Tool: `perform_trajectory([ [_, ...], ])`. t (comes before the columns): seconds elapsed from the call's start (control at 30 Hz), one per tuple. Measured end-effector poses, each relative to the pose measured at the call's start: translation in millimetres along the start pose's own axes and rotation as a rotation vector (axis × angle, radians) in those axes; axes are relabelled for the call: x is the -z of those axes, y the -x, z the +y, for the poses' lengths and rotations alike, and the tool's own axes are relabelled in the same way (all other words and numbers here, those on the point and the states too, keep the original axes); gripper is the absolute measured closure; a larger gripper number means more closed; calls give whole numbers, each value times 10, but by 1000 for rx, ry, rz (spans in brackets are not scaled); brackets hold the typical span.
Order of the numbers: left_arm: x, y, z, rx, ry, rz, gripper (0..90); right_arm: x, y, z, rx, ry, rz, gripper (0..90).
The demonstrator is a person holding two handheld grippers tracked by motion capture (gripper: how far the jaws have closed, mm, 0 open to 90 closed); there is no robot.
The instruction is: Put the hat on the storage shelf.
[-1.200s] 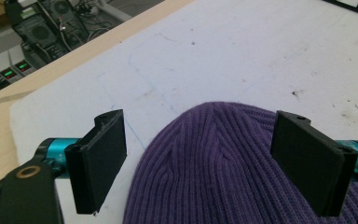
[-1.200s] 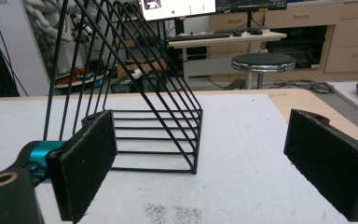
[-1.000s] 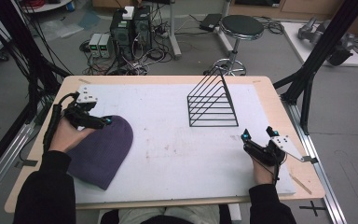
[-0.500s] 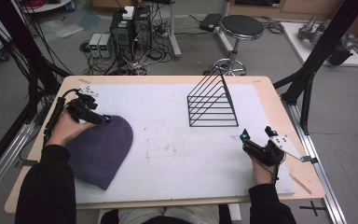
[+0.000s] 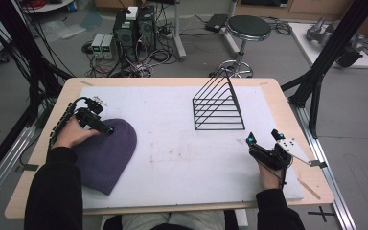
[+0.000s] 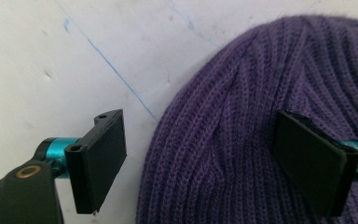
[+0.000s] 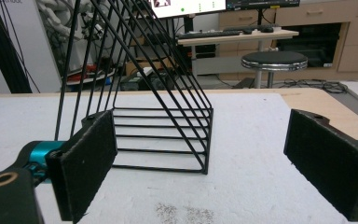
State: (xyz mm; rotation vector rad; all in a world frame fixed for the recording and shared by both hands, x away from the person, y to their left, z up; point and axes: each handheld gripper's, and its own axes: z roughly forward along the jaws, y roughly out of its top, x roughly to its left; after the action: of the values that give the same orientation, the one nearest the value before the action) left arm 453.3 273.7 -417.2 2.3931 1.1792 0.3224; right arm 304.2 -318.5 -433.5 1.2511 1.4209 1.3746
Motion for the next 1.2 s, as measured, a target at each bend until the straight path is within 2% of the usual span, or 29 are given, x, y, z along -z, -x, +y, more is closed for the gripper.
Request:
perform_trajectory([
  [0.13, -52, -35, -10, 15, 2, -46, 214, 1, 2, 0, 1, -1, 0, 85],
  [0.17, -68, -66, -23, 38, 9, -74, 220, 1, 4, 0, 4, -1, 1, 85],
  [0.27, -67, -81, -37, 32, 19, -85, 229, 9, 7, 0, 8, -2, 4, 85],
  [0.5, -50, -41, -28, 18, 13, -69, 296, 5, 18, -2, 1, -3, 2, 85],
  [0.63, -30, -20, -19, 3, 12, -88, 466, -13, 16, -3, 5, -7, 3, 85],
  [0.73, -17, 28, -1, -6, 11, -123, 628, -10, 7, -3, 3, -10, 8, 85],
  [0.8, -17, 32, -1, 16, 9, -123, 642, -11, 5, -3, 2, -7, 8, 85],
  [1.07, -9, 30, -56, 16, 47, -137, 712, -19, 7, -5, 6, -8, 12, 85],
  [1.2, 8, 85, -59, -2, 52, -108, 733, -11, 6, -5, -3, -12, 10, 85],
])
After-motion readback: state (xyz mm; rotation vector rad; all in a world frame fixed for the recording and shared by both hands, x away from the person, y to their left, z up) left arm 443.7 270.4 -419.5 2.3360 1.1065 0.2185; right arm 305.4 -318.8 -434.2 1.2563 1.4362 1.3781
